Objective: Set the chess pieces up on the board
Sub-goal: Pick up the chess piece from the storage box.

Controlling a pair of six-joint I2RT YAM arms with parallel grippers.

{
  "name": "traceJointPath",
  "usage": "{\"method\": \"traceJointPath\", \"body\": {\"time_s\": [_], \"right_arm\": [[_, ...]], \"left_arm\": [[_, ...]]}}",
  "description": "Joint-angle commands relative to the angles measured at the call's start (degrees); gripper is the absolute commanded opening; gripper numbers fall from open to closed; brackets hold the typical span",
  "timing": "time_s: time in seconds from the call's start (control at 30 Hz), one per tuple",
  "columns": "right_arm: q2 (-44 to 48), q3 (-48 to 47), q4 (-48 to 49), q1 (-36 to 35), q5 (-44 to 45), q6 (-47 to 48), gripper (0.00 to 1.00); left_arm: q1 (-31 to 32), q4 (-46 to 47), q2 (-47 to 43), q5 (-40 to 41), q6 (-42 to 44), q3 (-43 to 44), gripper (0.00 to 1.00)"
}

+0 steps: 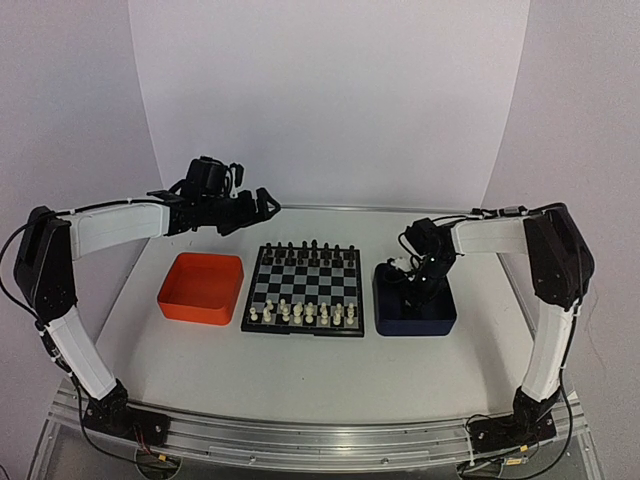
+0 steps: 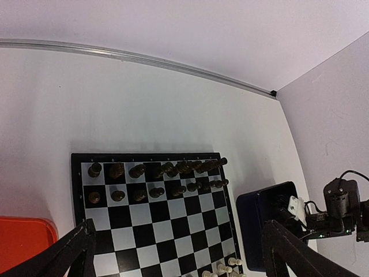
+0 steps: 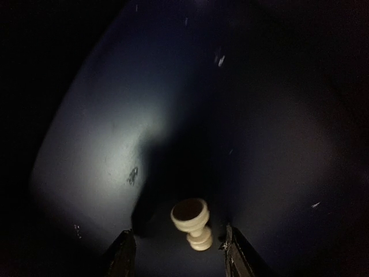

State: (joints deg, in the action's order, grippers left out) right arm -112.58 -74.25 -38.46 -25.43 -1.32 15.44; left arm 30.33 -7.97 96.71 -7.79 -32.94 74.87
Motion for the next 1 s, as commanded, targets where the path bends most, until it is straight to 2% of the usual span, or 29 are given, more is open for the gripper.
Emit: {"method": "traceJointPath", "body": {"time_s": [0.0,0.2,0.53,0.63,0.77,0.97], "right_arm": [[-1.63,-2.41,2.56,-0.10,2.83,2.06,0.47],[-3.10,-2.44,4.18,-0.12,3.06,1.88,0.39],[-1.46,-2.01,6.98,-0.14,1.77,-2.60,0.08],[0.66,-2.82,7.55,-0.13,0.10,-7.52,0.01],[6.86,-2.52,8.60,-0.14,0.92,-14.36,0.00],[19.03,-0.89,11.80,-0.13,4.64,-35.56,0.00]], "left_arm": [[0.00,-0.10,-0.73,0.70,-1.24,-0.32,1.00],[0.00,-0.07,-0.46,0.87,-1.73,-0.64,1.00],[0.00,-0.17,-0.23,0.44,-1.87,-0.77,1.00],[0.13,0.34,-0.72,-0.11,-1.52,-1.07,1.00],[0.66,2.62,-2.59,-1.57,-0.79,-2.48,1.00],[3.65,9.14,-4.88,-4.31,1.82,-4.71,1.00]]}}
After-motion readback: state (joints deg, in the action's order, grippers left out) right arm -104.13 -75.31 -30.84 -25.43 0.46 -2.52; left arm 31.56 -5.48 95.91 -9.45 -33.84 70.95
